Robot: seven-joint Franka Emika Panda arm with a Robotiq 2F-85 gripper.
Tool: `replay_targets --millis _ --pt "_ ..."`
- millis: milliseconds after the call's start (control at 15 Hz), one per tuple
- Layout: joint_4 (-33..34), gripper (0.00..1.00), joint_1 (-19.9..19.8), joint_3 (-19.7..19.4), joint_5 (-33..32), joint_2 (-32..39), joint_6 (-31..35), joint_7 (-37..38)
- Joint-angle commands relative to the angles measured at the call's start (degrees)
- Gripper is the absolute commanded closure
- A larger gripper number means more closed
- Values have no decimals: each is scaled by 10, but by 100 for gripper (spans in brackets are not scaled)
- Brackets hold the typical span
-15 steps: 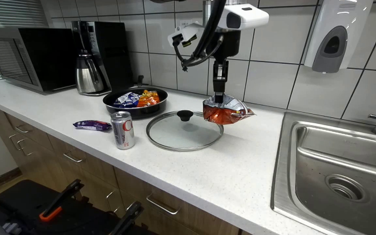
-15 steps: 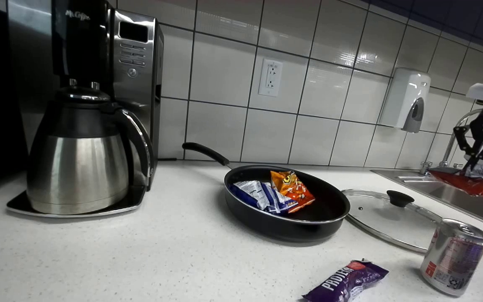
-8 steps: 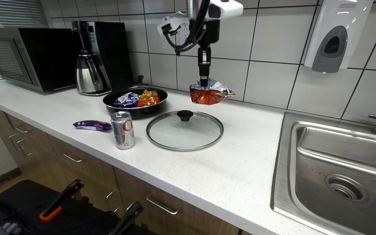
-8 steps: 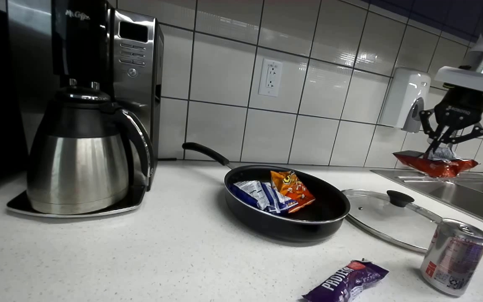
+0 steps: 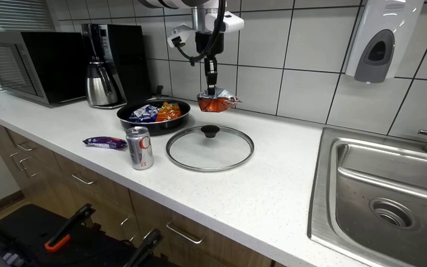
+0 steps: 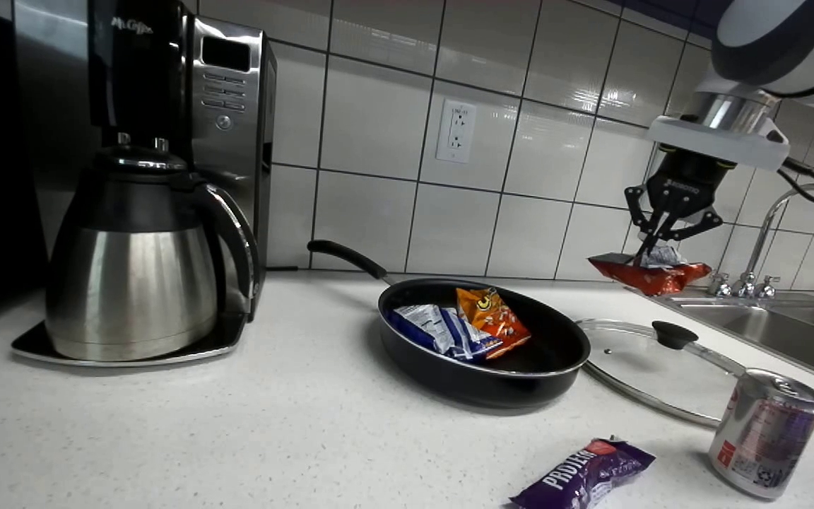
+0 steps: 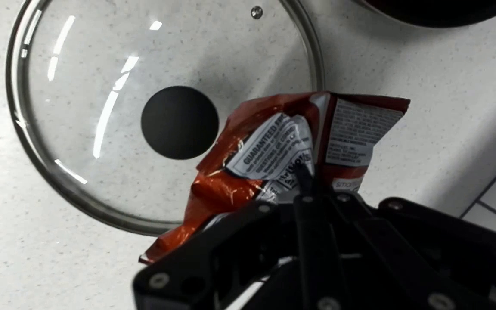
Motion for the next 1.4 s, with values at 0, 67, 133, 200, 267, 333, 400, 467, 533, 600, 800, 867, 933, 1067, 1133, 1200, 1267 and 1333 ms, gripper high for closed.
replay_targets --millis 0,67,133,200,267,333,400,467,533,600,800,867,933,1067,1133,1200,1267,1333 --pt "53 100 18 14 6 48 -12 3" --pt "63 100 24 17 9 57 -18 -1" --pt "69 100 29 19 9 63 -19 0" --pt "75 100 36 21 7 68 -18 2" --pt "81 100 42 22 2 74 -17 6" --pt "87 100 46 23 2 78 -19 5" --pt "92 100 52 24 1 82 -20 6" --pt "98 100 58 26 -2 86 -23 8" --pt "102 100 64 27 -5 89 -24 10" --pt "107 100 70 28 -8 92 -27 11" --pt "120 100 85 39 -6 91 -49 -2" --pt "121 100 89 42 -5 88 -55 -4" --pt "121 100 93 45 -6 86 -61 -4" --pt "122 100 98 51 -2 82 -73 -7" --pt "122 100 100 54 1 82 -79 -6" --pt "122 100 100 57 6 81 -85 -7" --pt "121 100 102 60 11 82 -90 -8" --pt "121 100 102 63 15 85 -94 -12"
